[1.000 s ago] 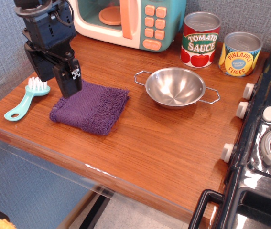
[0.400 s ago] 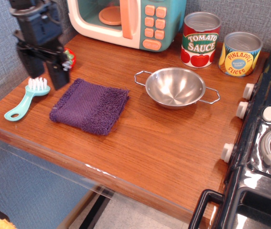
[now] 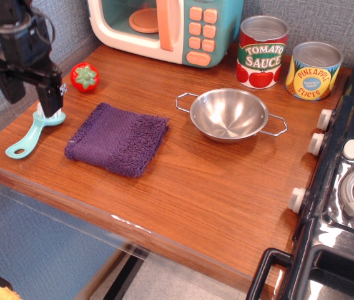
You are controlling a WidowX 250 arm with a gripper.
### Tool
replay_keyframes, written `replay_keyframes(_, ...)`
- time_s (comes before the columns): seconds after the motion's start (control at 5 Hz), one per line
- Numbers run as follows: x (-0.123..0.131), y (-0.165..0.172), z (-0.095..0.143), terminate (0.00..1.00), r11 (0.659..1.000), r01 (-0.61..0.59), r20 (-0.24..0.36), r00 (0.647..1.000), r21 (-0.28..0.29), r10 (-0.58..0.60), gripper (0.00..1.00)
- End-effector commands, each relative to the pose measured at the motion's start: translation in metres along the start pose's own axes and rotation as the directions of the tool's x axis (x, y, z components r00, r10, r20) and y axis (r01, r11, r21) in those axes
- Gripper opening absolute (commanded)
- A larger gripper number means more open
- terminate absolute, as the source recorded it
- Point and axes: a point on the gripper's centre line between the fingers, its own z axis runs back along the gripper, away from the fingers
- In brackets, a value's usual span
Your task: Place the brush on the far right of the table
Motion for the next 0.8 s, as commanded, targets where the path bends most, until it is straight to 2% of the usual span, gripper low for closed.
replay_keyframes(0.0,-0.019,0.021,-0.020,0.00,0.975,-0.214,-0.038,0.976,0.061,0.216,1.00)
replay_keyframes(0.2,-0.019,0.023,-0.027,0.00,0.963,-0.261,-0.060,0.962,0.069,0.265,1.00)
replay_keyframes(0.6,-0.010,0.017,-0.037,0.00,0.978,-0.203,-0.075,0.976,0.037,0.206,1.00)
